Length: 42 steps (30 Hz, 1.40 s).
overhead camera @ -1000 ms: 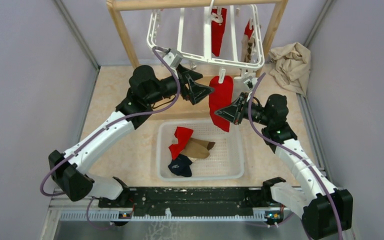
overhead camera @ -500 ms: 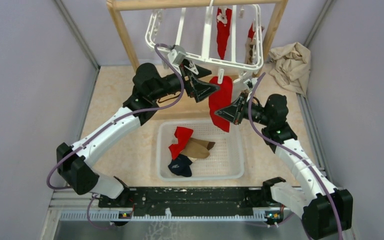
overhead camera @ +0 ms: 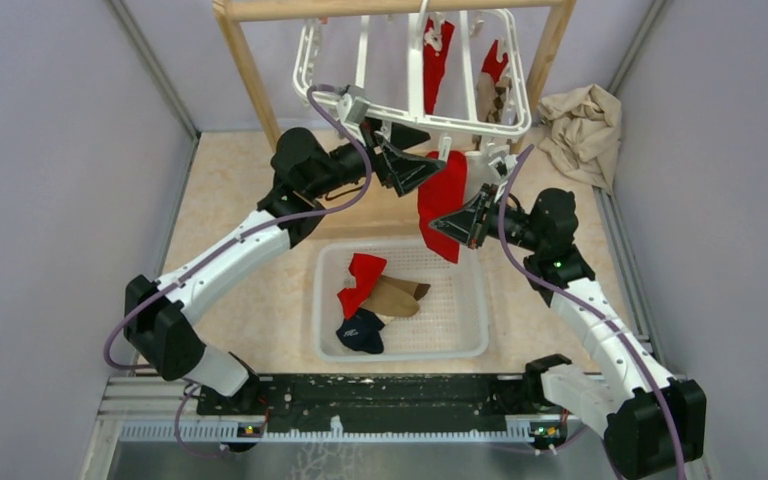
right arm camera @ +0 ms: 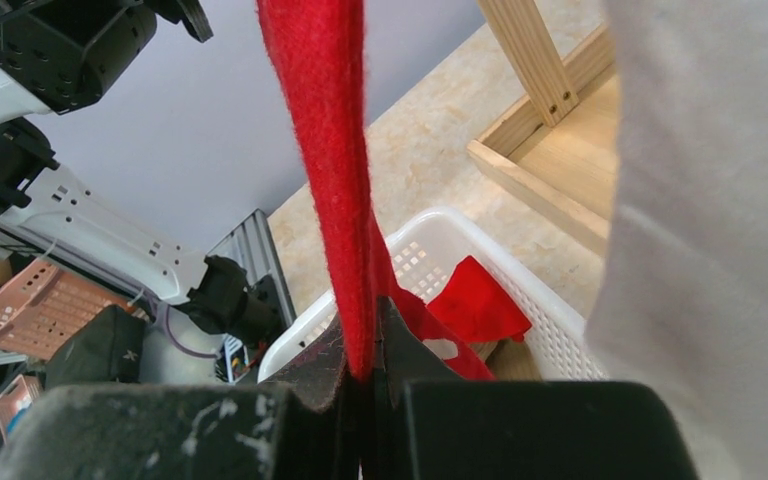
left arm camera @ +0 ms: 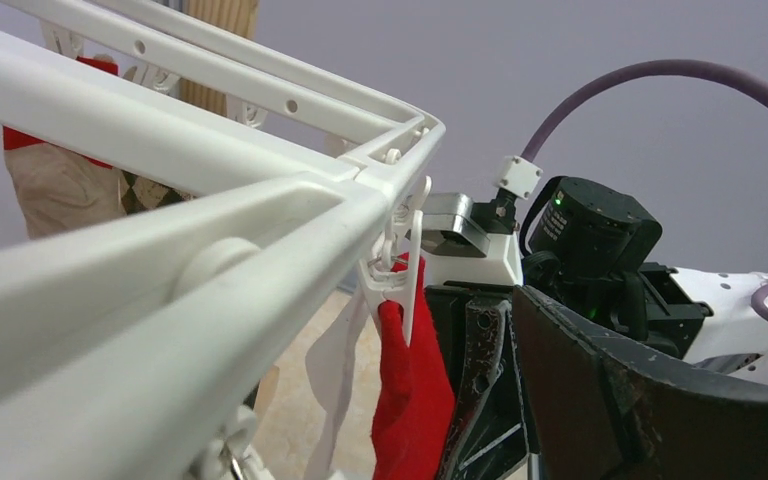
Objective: Remove the socks clipped to the hanger
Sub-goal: Remove the sock from the hanger.
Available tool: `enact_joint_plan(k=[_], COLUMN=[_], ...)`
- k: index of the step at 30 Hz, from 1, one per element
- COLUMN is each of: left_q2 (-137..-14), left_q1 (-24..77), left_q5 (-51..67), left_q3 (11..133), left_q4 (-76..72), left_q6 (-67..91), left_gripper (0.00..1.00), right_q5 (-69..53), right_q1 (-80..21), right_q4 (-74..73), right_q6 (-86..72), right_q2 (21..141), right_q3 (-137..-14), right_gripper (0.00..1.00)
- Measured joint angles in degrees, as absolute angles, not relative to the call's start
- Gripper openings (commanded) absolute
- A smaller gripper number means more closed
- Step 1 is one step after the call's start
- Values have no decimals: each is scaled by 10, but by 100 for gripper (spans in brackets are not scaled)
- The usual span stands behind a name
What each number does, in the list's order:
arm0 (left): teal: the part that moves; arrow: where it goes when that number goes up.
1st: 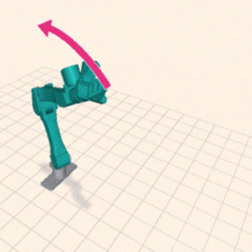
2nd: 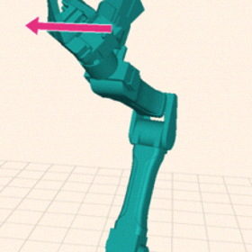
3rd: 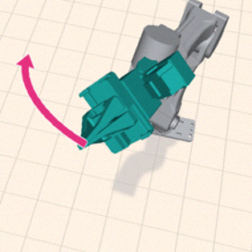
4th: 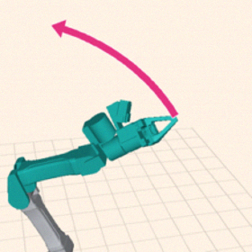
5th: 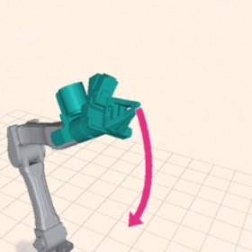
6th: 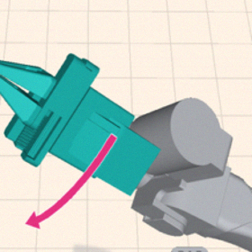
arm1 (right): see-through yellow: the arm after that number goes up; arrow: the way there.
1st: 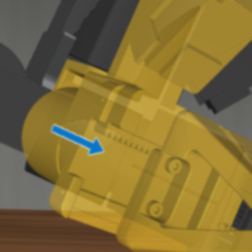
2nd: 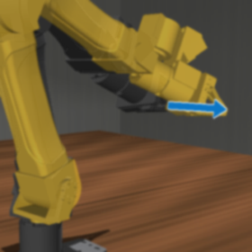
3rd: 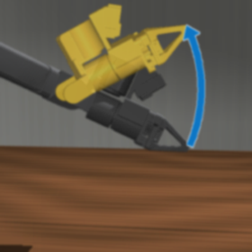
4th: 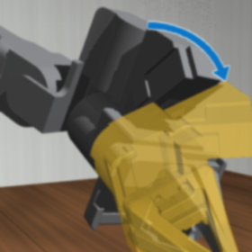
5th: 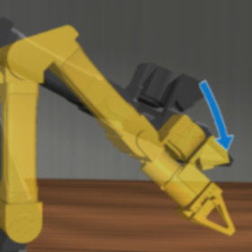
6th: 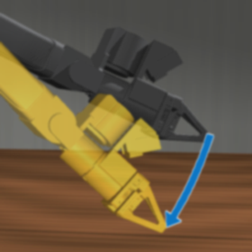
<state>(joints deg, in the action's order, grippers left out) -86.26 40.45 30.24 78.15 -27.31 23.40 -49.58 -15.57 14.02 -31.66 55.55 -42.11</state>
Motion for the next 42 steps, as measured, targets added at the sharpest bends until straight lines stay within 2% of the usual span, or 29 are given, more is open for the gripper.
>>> enact_joint_plan(k=[6,12,22,31,42], left_q2=[-868,-852,-747,-692,-729], left_q1=[404,404,404,407,413], left_q5=[294,268,223,244,264], left_q3=[764,668,563,559,631], left_q4=[-306,-319,-268,-265,-276], left_q6=[249,257,259,290,302], left_gripper=[92,93,92,86,82], right_q5=[-496,-495,-491,-491,-490], right_q1=[-156,-156,-156,-156,-156], right_q4=[141,136,134,132,124], right_q6=[-317,-315,-310,-310,-310], right_q2=[555,555,555,555,555], right_q3=[-421,-421,-421,-421,-421], right_gripper=[0,0,0,0,0])
